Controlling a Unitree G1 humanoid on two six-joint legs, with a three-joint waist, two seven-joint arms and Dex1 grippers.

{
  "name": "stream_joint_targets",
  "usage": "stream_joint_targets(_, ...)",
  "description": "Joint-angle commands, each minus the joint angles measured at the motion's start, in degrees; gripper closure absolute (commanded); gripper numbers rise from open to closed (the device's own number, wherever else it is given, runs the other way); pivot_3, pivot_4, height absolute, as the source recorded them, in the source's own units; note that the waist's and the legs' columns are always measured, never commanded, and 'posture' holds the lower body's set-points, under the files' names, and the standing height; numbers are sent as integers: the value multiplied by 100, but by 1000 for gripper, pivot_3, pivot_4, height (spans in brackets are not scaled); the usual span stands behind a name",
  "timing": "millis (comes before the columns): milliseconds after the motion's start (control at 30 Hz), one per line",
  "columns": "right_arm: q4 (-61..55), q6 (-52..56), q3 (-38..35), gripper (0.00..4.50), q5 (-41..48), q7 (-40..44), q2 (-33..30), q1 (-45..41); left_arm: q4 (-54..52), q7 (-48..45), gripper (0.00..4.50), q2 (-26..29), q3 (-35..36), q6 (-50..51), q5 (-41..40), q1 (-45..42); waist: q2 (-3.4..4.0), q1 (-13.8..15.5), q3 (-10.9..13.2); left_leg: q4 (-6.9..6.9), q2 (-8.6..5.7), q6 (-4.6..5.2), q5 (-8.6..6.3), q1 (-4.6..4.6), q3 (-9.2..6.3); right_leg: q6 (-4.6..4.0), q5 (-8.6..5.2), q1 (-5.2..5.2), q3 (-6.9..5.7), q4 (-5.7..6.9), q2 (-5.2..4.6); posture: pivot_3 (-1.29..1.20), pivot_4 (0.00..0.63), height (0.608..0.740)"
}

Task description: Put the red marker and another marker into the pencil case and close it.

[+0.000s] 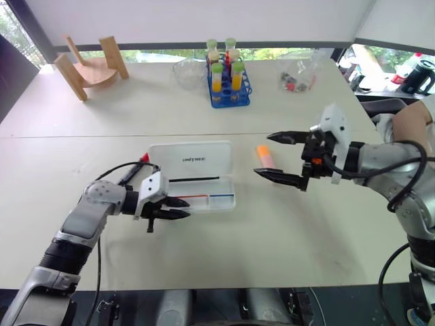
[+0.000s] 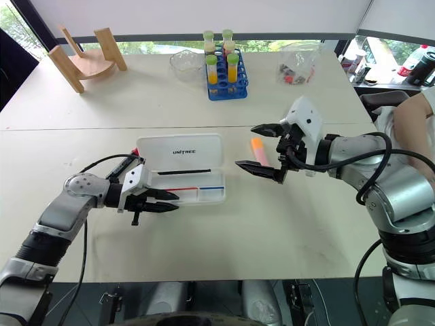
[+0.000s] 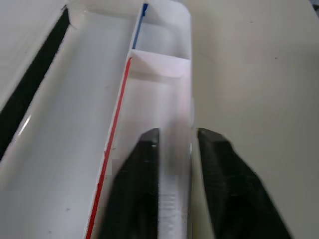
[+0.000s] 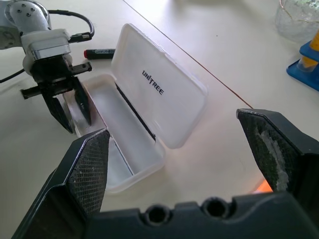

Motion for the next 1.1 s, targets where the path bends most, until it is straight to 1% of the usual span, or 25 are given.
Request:
stream_joint_targets(33, 12, -138, -63, 0, -35, 108, -5, -129, -736, 123, 1212, 361, 566, 379, -378, 117, -3, -25, 3, 3, 0, 0, 0, -2, -1, 0, 0, -2, 0, 3, 0, 0, 150, 740)
stream_joint_targets(100, 34, -149, -61, 0, -37, 148, -5, -129, -1407, 196, 248, 631, 979, 938, -833, 328, -4, -39, 6, 3, 3, 1, 0, -4, -1, 0, 0, -7, 1, 6, 2, 0, 150, 740)
stream_joint_targets(133, 46, -152, -57, 0, -39, 166, -2, -134, -1731, 266, 56, 794, 1271, 1258, -1091, 483, -3, -42, 6, 2, 5, 1, 0, -5, -2, -1, -1, -9, 1, 8, 3, 0, 150, 740)
stream_joint_targets(167, 52, -158, -58, 0, -40, 183, -1, -131, -2008, 351, 56, 938, 1552, 1535, -1307, 651, -3, -45, 6, 1, 6, 1, -1, -5, -2, -1, -1, -11, 2, 12, 3, 0, 150, 740)
stream_joint_targets(200, 57, -169, -41, 0, -45, 198, 8, -135, -2253, 475, 56, 1087, 2006, 1863, -1568, 877, 0, -42, 7, 1, 7, 1, -1, -5, -2, -2, -2, -13, 3, 12, 3, 0, 150, 740)
stream_joint_targets(267, 61, -182, -28, 0, -50, 217, 20, -134, -2537, 690, 56, 1247, 2597, 2285, -1917, 1176, 1, -44, 8, -1, 8, 1, -1, -5, -1, -2, -2, -16, 7, 14, 2, 0, 150, 740)
stream_joint_targets(367, 73, -185, -14, 0, -47, 228, 62, -139, -2479, 1215, 56, 1213, 3655, 2838, -2323, 1582, 1, -28, 9, 5, 7, 1, -1, -3, 0, -2, -2, -15, 6, 21, 1, 0, 150, 740)
stream_joint_targets(433, 85, -196, 5, 0, -65, 233, 91, -150, -2201, 1651, 56, 1084, 4059, 2852, -2234, 1727, 1, -15, 9, 17, 6, 1, -1, -4, 0, -2, -2, -12, 5, 26, 0, 0, 150, 740)
stream_joint_targets(467, 88, -201, 12, 0, -76, 237, 100, -154, -2087, 1822, 56, 1034, 4138, 2811, -2154, 1763, 1, -8, 9, 22, 6, 1, -1, -3, -1, -2, -2, -9, 5, 27, 0, 0, 150, 740)
stream_joint_targets(567, 122, -210, 43, 0, -101, 247, 160, -200, -1257, 2580, 56, 797, 4046, 2242, -1450, 1702, 2, 0, 9, 34, 2, 1, -1, 0, -1, -2, -2, -2, 3, 32, -2, 0, 150, 740)
stream_joint_targets(600, 140, -219, 52, 0, -110, 254, 184, -219, -937, 2834, 56, 691, 3844, 1973, -1134, 1668, 0, -3, 9, 35, 1, 1, -1, 1, -1, -1, -1, -1, 3, 33, -2, 0, 150, 740)
stream_joint_targets(667, 180, -263, 83, 0, -166, 273, 207, -249, -556, 3136, 56, 486, 3528, 1720, -811, 1561, 1, 0, 8, 37, 1, 1, -1, 1, 0, -1, -1, -1, 3, 34, -1, 0, 150, 740)
stream_joint_targets(833, 185, -284, 77, 0, -211, 278, 240, -259, -305, 3194, 56, 23, 3167, 1526, -873, 1302, -6, 22, 9, 37, 1, 0, -1, -8, -3, -1, -1, -7, 0, 35, -3, 0, 150, 740)
stream_joint_targets(1000, 135, -249, 72, 0, -185, 241, 275, -234, -169, 3338, 56, -173, 3108, 1602, -979, 991, -6, -15, 9, 36, 2, 0, -1, -7, -4, -1, -1, -9, -1, 36, -3, 0, 150, 740)
stream_joint_targets(1100, 128, -260, 108, 0, -207, 220, 306, -232, 0, 3385, 56, -251, 2844, 1671, -847, 756, -5, -16, 9, 37, 2, 0, -1, -5, -4, -1, -1, -9, 0, 39, -1, 0, 150, 740)
